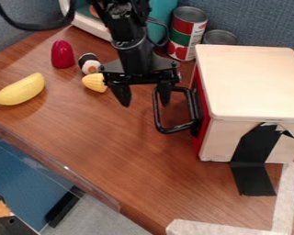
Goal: Open the drawer
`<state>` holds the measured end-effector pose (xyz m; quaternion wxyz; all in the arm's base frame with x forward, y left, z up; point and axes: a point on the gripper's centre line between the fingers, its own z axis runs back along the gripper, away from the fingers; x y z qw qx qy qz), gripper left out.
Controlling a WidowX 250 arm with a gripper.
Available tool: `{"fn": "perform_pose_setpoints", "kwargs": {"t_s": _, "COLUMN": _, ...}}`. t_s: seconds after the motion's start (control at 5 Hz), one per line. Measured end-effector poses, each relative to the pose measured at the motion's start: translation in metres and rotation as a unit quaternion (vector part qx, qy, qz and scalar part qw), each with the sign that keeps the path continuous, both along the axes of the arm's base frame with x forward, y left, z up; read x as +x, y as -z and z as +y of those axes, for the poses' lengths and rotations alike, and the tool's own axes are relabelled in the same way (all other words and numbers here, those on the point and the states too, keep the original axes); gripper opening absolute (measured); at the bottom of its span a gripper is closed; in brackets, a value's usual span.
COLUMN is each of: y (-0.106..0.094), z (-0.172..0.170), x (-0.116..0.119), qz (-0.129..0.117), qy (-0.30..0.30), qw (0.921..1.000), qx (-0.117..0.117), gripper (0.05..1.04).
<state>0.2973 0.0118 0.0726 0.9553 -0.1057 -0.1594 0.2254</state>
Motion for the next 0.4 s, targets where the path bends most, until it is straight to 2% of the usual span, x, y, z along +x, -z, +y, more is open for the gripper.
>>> {"fn": "perform_pose_setpoints", "kwargs": {"t_s": 0.4, "y": 0.0139, "z": 0.0028, "x": 0.0121, "qz": -0.009, "qy": -0.041, "qw": 0.9991, "qx": 0.007, "gripper": 0.999}}
